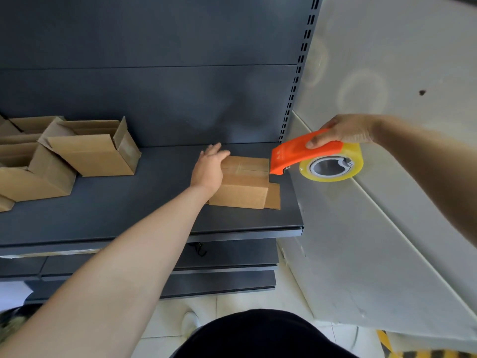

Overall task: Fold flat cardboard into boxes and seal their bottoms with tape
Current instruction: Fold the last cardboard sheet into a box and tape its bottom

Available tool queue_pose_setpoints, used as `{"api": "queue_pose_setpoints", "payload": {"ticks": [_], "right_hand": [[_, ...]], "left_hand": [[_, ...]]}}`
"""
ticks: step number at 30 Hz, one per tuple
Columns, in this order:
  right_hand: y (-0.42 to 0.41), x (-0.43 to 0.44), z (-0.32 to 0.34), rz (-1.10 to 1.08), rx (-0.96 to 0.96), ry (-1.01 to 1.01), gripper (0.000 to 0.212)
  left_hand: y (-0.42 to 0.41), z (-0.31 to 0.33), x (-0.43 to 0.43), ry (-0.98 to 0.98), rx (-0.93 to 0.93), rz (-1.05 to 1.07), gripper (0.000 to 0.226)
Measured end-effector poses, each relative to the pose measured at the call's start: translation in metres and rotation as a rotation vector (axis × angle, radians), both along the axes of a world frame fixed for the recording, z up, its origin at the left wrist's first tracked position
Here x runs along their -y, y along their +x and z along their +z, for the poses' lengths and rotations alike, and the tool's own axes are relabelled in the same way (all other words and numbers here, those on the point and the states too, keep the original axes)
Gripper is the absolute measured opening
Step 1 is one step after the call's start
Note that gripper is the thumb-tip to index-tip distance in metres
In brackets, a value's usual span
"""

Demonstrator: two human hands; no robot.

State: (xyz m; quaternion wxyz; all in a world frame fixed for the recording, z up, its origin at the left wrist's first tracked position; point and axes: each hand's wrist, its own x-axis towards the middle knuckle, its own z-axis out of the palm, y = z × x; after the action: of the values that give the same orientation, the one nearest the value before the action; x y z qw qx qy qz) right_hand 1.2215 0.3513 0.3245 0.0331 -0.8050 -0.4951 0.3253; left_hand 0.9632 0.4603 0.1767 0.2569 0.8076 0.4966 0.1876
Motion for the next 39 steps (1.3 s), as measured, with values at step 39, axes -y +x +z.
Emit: {"api": "queue_pose_setpoints", "payload": {"ticks": [39], "right_hand": [[-0.022, 0.025, -0.048, -0.082, -0.258, 0.029, 0.079]], "left_hand": [[0.031, -0.002, -0.005, 0.154, -0.554, -0.302, 0.061]]}}
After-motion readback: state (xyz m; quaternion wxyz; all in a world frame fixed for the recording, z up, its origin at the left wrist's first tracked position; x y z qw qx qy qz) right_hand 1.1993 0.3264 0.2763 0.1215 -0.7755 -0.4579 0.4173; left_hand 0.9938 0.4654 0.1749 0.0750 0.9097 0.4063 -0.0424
